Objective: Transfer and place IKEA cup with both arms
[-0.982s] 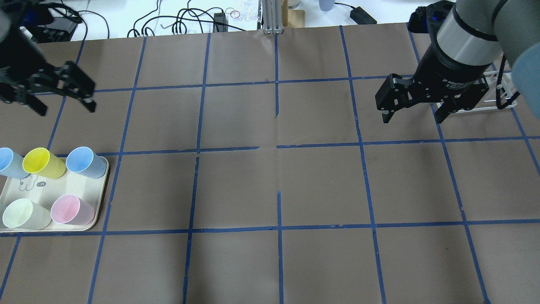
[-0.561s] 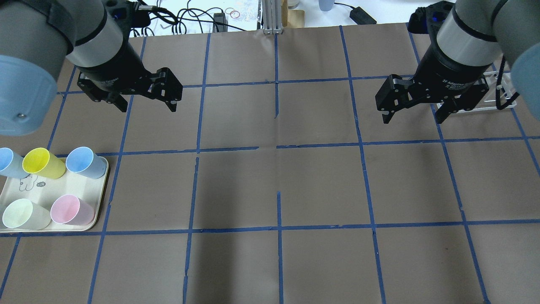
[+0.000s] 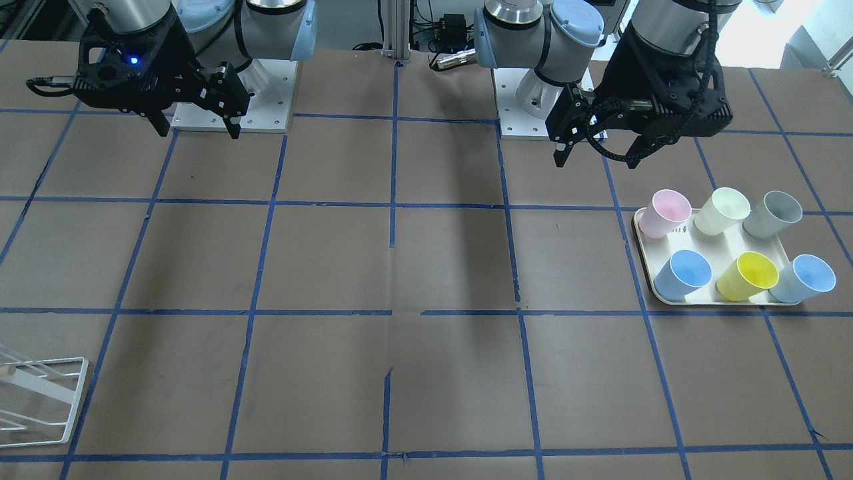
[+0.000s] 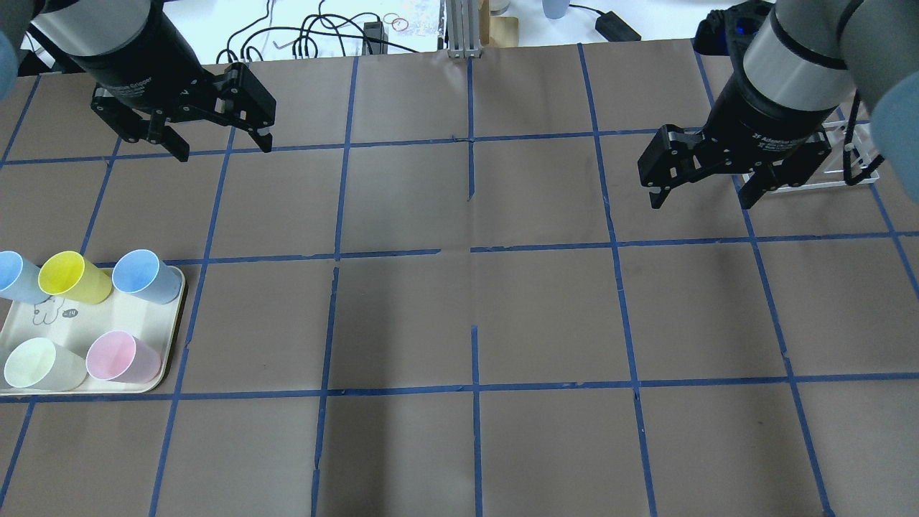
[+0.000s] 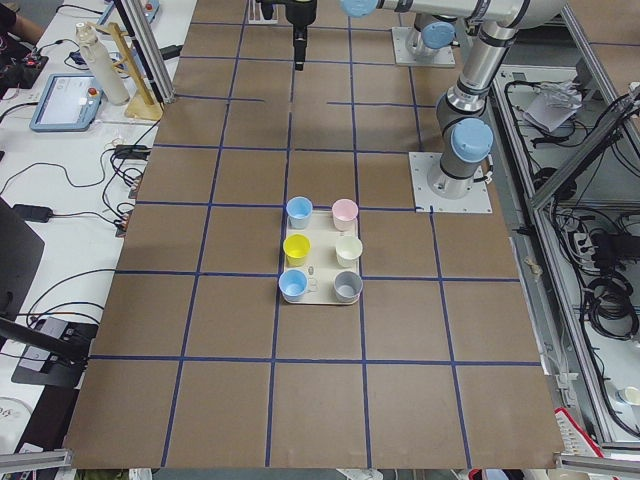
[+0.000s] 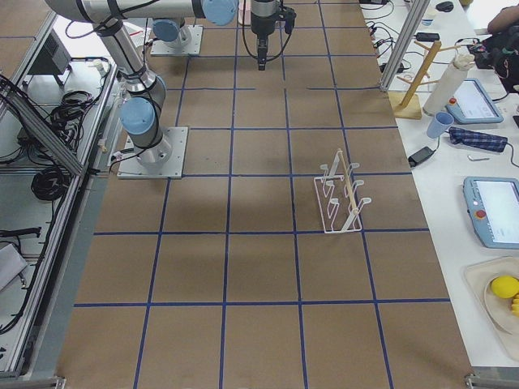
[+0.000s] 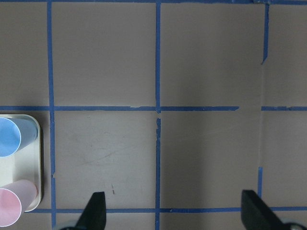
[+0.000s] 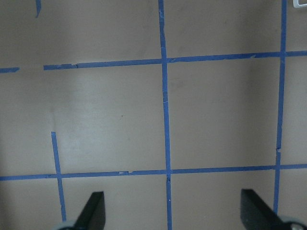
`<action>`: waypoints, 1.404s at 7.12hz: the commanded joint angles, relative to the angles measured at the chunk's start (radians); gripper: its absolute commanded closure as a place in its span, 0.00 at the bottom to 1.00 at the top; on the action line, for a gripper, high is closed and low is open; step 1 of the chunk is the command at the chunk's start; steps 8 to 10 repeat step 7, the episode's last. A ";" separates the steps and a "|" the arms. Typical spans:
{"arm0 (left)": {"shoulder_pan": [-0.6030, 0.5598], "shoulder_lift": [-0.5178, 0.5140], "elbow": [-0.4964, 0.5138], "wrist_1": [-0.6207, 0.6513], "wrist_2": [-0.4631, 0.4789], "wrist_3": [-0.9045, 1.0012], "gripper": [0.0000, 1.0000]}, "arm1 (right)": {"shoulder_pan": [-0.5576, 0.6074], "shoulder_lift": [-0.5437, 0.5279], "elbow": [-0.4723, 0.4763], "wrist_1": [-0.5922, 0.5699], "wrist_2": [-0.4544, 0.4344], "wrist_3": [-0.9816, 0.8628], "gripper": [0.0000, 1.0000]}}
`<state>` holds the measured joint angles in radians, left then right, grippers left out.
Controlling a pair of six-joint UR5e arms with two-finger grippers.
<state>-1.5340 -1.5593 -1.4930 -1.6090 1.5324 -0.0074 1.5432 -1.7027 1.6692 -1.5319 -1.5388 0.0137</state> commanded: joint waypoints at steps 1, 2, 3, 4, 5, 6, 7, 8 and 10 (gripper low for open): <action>0.000 -0.008 0.000 -0.006 0.046 -0.008 0.00 | -0.002 -0.003 -0.002 -0.001 0.002 0.000 0.00; -0.001 -0.008 0.000 -0.006 0.041 -0.009 0.00 | 0.000 -0.005 -0.002 -0.001 -0.001 0.000 0.00; -0.002 -0.008 0.000 -0.003 0.034 -0.009 0.00 | -0.002 -0.006 -0.002 0.001 -0.006 0.000 0.00; -0.002 -0.008 0.000 0.001 0.020 -0.009 0.00 | 0.000 -0.006 0.000 0.001 -0.003 0.000 0.00; -0.003 -0.008 0.000 0.001 0.021 -0.009 0.00 | -0.002 -0.005 0.000 0.001 -0.004 0.000 0.00; -0.003 -0.008 0.000 0.001 0.018 -0.009 0.00 | -0.002 -0.005 -0.002 -0.002 -0.001 0.000 0.00; -0.003 -0.008 0.000 0.001 0.020 -0.009 0.00 | -0.002 -0.005 0.000 -0.005 -0.001 0.000 0.00; -0.003 -0.008 0.000 0.001 0.020 -0.009 0.00 | -0.002 -0.005 0.000 -0.005 -0.001 0.000 0.00; -0.003 -0.008 0.000 0.001 0.020 -0.009 0.00 | -0.002 -0.005 0.000 -0.005 -0.001 0.000 0.00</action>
